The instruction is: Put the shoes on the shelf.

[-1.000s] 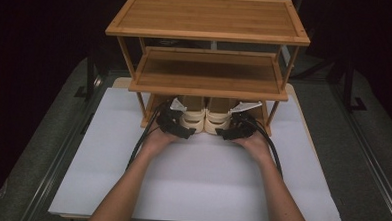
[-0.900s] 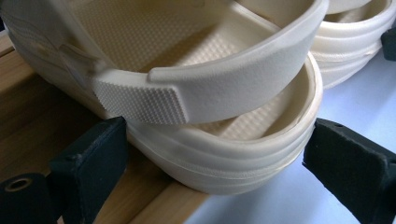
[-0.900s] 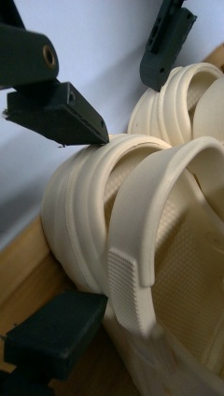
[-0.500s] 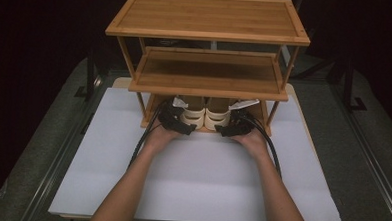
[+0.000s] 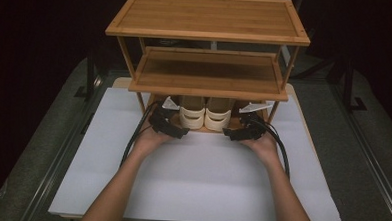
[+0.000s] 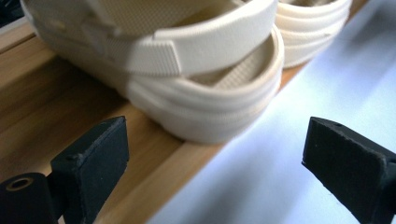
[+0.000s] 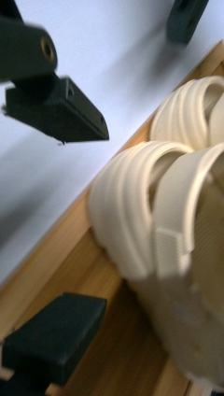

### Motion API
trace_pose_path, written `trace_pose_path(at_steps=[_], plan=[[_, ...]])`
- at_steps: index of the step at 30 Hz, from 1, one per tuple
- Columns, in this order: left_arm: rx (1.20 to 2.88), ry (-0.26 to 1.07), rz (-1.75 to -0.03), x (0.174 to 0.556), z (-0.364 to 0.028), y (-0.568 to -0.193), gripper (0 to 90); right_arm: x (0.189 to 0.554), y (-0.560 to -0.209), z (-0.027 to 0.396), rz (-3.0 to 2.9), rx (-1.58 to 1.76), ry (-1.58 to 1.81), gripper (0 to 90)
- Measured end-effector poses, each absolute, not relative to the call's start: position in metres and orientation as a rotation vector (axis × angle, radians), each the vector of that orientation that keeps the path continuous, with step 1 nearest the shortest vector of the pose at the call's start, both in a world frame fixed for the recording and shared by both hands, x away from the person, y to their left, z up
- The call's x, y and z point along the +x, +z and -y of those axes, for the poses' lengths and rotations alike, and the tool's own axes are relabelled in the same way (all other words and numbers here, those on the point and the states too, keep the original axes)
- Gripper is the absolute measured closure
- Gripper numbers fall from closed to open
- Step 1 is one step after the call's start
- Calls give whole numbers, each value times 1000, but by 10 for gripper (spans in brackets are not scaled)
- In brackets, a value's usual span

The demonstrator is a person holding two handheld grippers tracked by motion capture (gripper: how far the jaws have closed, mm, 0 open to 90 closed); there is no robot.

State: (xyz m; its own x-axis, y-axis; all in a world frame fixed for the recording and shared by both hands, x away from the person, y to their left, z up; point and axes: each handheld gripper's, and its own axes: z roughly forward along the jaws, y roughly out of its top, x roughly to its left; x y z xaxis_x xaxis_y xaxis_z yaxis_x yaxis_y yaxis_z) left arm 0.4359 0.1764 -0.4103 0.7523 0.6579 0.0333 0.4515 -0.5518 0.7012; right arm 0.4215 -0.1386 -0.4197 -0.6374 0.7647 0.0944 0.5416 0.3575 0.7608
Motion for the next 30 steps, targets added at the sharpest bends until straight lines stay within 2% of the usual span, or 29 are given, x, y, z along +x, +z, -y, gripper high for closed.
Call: trace_pose_path(at_steps=[17,30], plan=[[2243,401,-810,389,-218,-391,68,372,-415,190,-2281,1213,1178,113],[2225,425,-823,348,-256,-397,67,326,-419,227,-2235,1262,1134,86]])
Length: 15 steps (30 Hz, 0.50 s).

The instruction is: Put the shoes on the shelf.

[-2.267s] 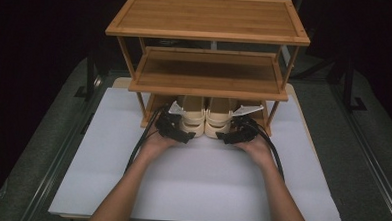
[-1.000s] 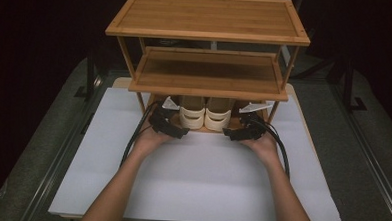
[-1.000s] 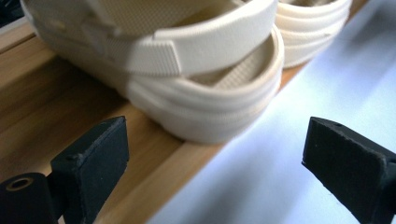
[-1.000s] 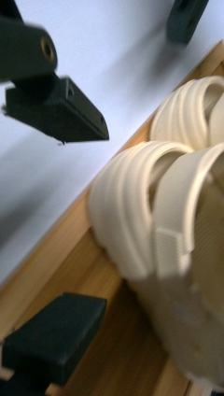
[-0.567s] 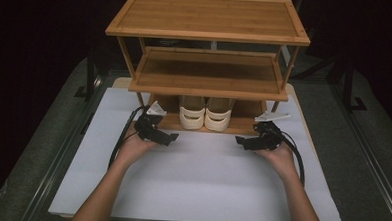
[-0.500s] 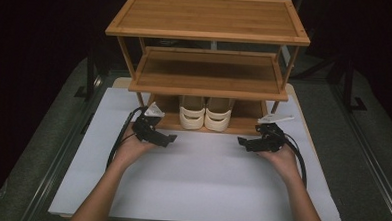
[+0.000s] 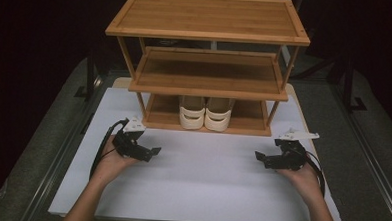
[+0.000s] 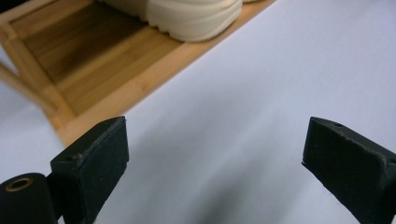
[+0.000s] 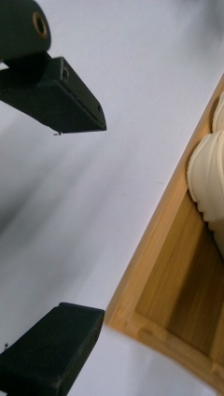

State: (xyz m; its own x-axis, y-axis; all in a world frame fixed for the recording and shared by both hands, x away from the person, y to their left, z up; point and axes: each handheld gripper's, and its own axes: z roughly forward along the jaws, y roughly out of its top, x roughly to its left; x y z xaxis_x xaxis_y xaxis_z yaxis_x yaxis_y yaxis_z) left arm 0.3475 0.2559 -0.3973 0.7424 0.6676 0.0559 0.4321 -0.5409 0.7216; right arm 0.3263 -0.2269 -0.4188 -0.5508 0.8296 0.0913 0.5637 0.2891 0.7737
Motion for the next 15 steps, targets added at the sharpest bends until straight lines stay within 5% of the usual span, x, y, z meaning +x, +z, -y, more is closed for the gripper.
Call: trace_pose_path(at_steps=[15], plan=[[2243,439,-921,303,-308,-420,67,277,-437,264,-2206,1323,1052,86]])
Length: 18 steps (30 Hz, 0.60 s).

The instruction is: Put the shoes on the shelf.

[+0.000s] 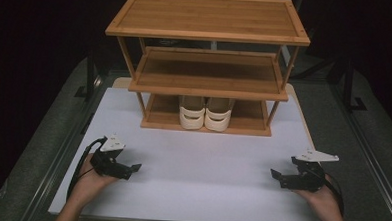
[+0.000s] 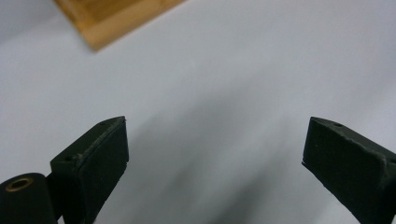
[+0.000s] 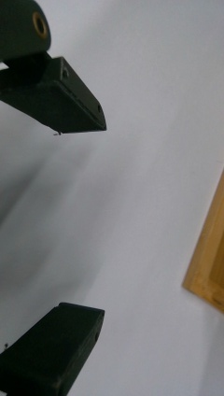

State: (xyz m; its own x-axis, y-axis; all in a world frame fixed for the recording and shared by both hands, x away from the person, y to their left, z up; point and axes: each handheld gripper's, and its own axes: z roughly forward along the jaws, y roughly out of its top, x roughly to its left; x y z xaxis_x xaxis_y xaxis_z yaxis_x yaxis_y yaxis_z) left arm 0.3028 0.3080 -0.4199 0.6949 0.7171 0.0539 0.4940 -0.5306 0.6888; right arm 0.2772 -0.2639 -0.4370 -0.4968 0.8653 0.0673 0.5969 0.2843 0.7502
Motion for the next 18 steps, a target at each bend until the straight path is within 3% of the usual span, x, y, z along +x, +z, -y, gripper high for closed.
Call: trace_pose_path(at_steps=[18], plan=[[2192,444,-1023,277,-347,-450,28,253,-457,276,-2225,1352,926,77]])
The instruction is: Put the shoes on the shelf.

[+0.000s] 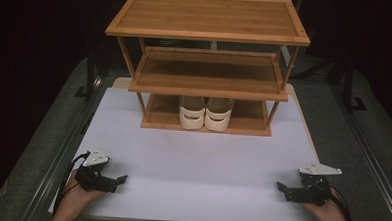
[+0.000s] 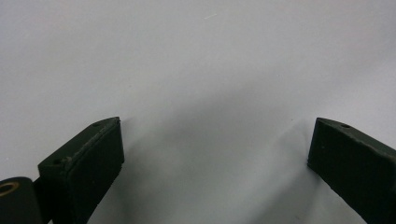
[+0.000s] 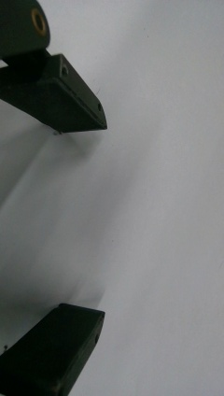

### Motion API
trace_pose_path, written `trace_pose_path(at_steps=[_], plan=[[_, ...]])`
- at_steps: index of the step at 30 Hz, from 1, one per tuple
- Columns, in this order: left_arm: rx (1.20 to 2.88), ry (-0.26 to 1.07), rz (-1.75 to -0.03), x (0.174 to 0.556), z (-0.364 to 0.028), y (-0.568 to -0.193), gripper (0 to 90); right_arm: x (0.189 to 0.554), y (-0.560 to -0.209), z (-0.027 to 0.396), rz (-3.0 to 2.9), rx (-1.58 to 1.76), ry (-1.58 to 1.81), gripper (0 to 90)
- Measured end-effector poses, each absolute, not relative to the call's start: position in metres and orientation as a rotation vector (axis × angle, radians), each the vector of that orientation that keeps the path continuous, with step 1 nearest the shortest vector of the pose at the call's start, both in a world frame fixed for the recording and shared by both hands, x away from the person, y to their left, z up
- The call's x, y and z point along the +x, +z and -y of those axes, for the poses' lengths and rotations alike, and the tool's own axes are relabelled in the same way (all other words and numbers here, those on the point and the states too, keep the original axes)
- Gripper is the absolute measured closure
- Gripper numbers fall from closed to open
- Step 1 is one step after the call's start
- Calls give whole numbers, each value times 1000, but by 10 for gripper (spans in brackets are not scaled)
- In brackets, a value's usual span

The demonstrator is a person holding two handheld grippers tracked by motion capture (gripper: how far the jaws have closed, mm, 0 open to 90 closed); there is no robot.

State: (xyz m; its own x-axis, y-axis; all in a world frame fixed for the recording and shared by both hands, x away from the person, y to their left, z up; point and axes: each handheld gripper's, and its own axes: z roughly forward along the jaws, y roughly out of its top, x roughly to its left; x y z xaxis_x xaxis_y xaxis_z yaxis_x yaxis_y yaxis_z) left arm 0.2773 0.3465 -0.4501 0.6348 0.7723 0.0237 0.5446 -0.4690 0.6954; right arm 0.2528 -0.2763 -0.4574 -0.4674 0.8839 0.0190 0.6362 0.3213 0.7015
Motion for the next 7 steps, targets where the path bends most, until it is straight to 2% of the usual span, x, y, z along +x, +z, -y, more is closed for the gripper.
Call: trace_pose_path(at_steps=[7], plan=[[2191,443,-1023,277,-347,-450,27,253,-458,276,-2224,1350,928,77]])
